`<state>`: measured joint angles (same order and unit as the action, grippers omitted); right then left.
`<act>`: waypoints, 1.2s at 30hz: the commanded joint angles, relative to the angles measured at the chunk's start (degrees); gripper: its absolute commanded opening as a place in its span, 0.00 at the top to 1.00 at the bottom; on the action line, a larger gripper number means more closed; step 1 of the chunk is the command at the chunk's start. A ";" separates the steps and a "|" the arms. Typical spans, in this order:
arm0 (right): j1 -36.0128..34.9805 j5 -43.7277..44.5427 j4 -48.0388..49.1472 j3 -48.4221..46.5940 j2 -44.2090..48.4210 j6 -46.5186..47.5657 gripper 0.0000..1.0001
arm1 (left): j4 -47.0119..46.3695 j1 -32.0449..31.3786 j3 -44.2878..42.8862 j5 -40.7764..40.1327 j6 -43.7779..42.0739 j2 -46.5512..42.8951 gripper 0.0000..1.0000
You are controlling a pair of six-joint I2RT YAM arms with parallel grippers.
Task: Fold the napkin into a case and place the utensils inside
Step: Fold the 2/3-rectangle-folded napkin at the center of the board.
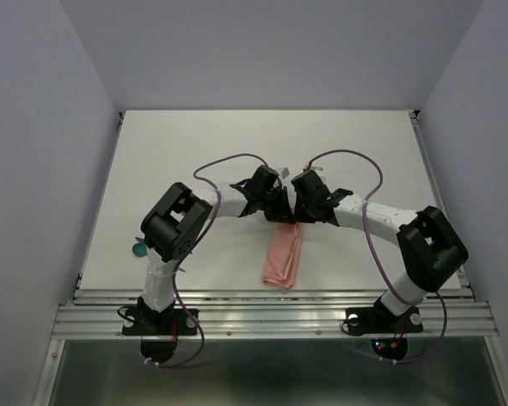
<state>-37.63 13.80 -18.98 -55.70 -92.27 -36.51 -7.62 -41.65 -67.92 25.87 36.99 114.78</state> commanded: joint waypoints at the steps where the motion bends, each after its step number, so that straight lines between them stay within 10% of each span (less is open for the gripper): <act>1: -0.61 1.23 -0.35 -0.37 1.48 -0.84 0.99 | -2.67 -0.36 -2.74 0.32 0.98 0.00 1.00; 36: -0.61 2.55 0.09 -0.28 0.34 -1.37 0.99 | 6.30 2.71 -4.15 -3.37 -6.49 -5.98 1.00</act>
<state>-37.63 15.03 -19.16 -55.29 -92.42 -37.34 -0.99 -38.85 -69.17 23.46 31.92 107.53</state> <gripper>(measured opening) 0.014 0.058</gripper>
